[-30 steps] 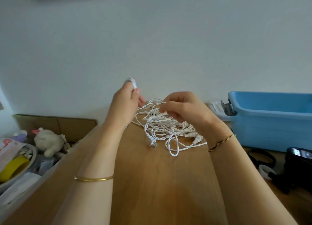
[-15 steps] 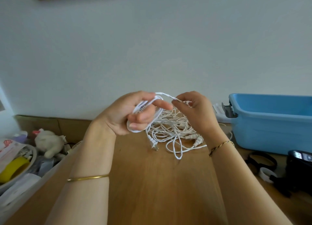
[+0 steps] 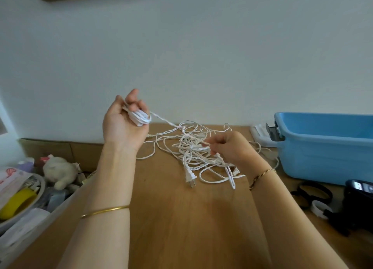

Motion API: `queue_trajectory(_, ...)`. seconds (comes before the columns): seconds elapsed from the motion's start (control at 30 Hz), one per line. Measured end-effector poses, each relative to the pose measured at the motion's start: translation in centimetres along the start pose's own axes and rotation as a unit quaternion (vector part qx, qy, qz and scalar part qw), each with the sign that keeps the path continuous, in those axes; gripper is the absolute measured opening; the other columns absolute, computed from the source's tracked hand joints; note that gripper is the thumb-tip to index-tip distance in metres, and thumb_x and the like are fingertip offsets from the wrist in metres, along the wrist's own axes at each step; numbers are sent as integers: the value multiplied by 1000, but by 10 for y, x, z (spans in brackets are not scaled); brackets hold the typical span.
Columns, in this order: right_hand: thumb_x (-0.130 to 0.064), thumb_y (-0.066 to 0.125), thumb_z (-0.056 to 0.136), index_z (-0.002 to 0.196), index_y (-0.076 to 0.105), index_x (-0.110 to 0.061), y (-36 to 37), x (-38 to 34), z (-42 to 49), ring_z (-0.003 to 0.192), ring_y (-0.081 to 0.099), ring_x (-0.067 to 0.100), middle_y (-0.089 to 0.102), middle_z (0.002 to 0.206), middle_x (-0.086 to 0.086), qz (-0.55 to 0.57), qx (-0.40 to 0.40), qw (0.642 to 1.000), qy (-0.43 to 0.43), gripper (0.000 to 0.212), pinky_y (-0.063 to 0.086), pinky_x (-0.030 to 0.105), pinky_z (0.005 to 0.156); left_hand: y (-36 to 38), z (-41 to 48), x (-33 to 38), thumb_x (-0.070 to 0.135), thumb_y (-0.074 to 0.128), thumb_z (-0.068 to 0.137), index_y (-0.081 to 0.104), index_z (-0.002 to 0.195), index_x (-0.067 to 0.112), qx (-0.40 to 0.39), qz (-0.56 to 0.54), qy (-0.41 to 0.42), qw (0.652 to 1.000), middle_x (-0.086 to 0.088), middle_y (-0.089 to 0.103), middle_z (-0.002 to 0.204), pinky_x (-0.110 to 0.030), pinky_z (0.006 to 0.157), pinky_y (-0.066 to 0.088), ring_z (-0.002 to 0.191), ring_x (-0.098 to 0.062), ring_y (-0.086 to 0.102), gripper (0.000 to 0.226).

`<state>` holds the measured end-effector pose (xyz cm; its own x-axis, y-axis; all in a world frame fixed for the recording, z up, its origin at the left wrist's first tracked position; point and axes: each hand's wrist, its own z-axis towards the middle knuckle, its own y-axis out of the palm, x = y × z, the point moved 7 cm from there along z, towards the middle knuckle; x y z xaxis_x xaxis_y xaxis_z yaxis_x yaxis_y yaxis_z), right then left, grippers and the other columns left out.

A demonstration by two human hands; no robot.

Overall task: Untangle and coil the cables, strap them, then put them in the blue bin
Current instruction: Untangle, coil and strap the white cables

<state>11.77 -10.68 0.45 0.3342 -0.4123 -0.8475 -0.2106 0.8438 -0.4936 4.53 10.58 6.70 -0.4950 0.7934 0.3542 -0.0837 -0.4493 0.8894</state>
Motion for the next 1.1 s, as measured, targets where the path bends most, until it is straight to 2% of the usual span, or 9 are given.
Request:
queue_trajectory(0.17, -7, 63, 85, 96, 75, -17, 17, -17, -15, 42, 40, 1, 49, 44, -15, -97, -176, 980, -18, 19, 32, 10, 47, -25, 6, 19, 26, 32, 105, 50, 83, 10, 59, 105, 90, 989, 3, 51, 52, -28, 67, 56, 42, -7, 43, 33)
queue_trajectory(0.3, -9, 64, 85, 95, 75, -15, 20, -36, -30, 44, 43, 0, 53, 51, -13, -65, -257, 964, -29, 17, 35, 16, 54, -32, 5, 15, 21, 45, 101, 52, 85, 13, 94, 292, 144, 941, 2, 61, 54, -34, 73, 55, 49, -8, 58, 20)
queue_trajectory(0.43, -8, 67, 81, 86, 77, -21, 5, -65, -36, 64, 49, 11, 68, 78, 6, -62, -202, 972, -102, 17, 42, 21, 59, -18, 2, 0, 22, 41, 102, 55, 112, 9, 22, 567, 165, 806, -3, 65, 69, -22, 53, 45, 50, -4, 57, 22)
queue_trajectory(0.53, -4, 65, 82, 83, 75, -18, -16, -82, -34, 62, 50, 16, 68, 78, 15, -7, -73, 983, -167, 18, 43, 29, 58, 1, -7, -25, 22, 42, 102, 56, 99, 13, -89, 718, 94, 684, 0, 66, 64, -25, 54, 43, 47, -6, 56, 17)
queue_trajectory(0.63, 4, 60, 84, 82, 72, -15, -29, -83, -31, 54, 56, 12, 63, 73, 10, 109, 8, 978, -179, 22, 51, 18, 55, 10, -20, -48, 33, 40, 101, 60, 92, 4, -181, 787, -25, 589, 1, 65, 56, -23, 53, 44, 46, -11, 55, 36)
queue_trajectory(0.77, 7, 64, 80, 77, 72, -13, -42, -60, -21, 40, 47, 9, 66, 82, 13, 261, 62, 956, -118, 21, 44, 16, 42, 16, -42, -69, 46, 31, 97, 66, 104, 5, -253, 638, -203, 698, -4, 55, 50, -22, 41, 37, 37, -12, 39, 54)
queue_trajectory(0.83, 6, 64, 81, 78, 71, -10, -39, -51, -18, 39, 38, 5, 60, 74, 14, 287, 52, 952, -93, 18, 34, 14, 37, 20, -50, -73, 51, 31, 93, 67, 103, 0, -292, 577, -251, 720, -2, 50, 46, -19, 36, 34, 32, -8, 35, 63)
queue_trajectory(0.97, 6, 62, 82, 82, 70, -6, -32, -50, -20, 35, 29, 2, 55, 58, 4, 303, 37, 949, -76, 14, 26, 13, 34, 20, -62, -79, 23, 55, 89, 67, 103, -3, -358, 537, -319, 694, -2, 45, 47, -16, 34, 28, 31, -4, 31, 32)
queue_trajectory(1.1, 8, 64, 79, 77, 72, -9, -40, -51, -18, 33, 29, 4, 65, 65, 5, 290, 85, 950, -82, 18, 26, 14, 33, 3, -63, -83, 12, 52, 95, 63, 107, -8, -311, 593, -370, 644, 1, 45, 46, -15, 33, 26, 32, -2, 30, 26)
